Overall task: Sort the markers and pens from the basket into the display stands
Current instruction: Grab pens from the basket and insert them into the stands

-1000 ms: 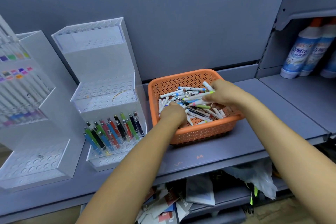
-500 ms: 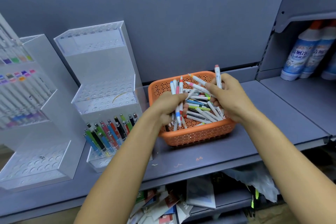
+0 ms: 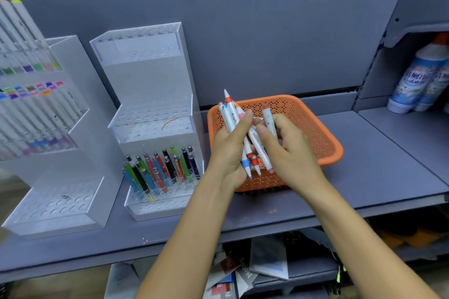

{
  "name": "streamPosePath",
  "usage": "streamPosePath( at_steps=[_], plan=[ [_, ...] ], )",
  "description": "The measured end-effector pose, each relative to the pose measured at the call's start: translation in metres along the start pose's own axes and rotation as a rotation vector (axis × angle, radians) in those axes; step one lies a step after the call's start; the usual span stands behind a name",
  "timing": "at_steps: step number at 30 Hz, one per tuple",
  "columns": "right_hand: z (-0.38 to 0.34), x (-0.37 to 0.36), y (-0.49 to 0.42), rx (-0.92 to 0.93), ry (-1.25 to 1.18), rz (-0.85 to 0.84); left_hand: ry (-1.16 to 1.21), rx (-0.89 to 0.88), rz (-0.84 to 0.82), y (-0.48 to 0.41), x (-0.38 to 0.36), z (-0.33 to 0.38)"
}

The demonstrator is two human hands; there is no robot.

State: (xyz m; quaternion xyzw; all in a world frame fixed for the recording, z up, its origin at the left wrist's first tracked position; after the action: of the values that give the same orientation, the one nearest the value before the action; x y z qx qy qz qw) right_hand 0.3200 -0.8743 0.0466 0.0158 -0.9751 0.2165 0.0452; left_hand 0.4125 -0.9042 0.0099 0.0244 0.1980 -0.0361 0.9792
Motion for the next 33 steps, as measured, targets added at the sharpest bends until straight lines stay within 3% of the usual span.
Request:
streamPosePath(
  at_steps=[4, 8, 12, 15, 23, 33],
  plan=[
    [0.005, -0.012, 0.003, -0.076, -0.111, -0.008, 0.108, 0.003, 0.124, 0.009, 0.020, 0.008],
    [0.005, -0.023, 0.009, -0.146, -0.264, 0.015, 0.200, -0.051, 0.112, 0.022, 0.041, 0.024],
    [-0.019, -0.059, 0.014, -0.013, -0.206, -0.137, 0.294, -0.083, 0.058, 0.045, 0.059, 0.044],
    [-0.024, -0.091, 0.018, 0.013, -0.308, -0.215, 0.275, -0.132, 0.105, 0.059, 0.085, 0.059],
    [-0.038, -0.171, 0.013, 0.026, -0.412, -0.262, 0.244, -0.167, 0.230, 0.085, 0.176, 0.091],
    [-0.064, -0.266, 0.001, 0.274, -0.258, -0.219, 0.392, -0.122, 0.474, 0.116, 0.288, 0.113]
  ],
)
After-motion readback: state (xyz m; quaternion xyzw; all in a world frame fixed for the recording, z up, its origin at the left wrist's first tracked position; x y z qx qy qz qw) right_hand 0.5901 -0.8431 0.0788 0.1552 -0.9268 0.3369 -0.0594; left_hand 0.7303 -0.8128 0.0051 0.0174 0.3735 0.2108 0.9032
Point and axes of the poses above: each hand's wrist, its own y-axis away from the middle knuckle, its own x-axis out of the back of the hand, z = x × y, the point moved 8 cm from there along -y, towards the middle knuckle, and after that the axes turned 14 degrees about -y, right-handed, at the moved point
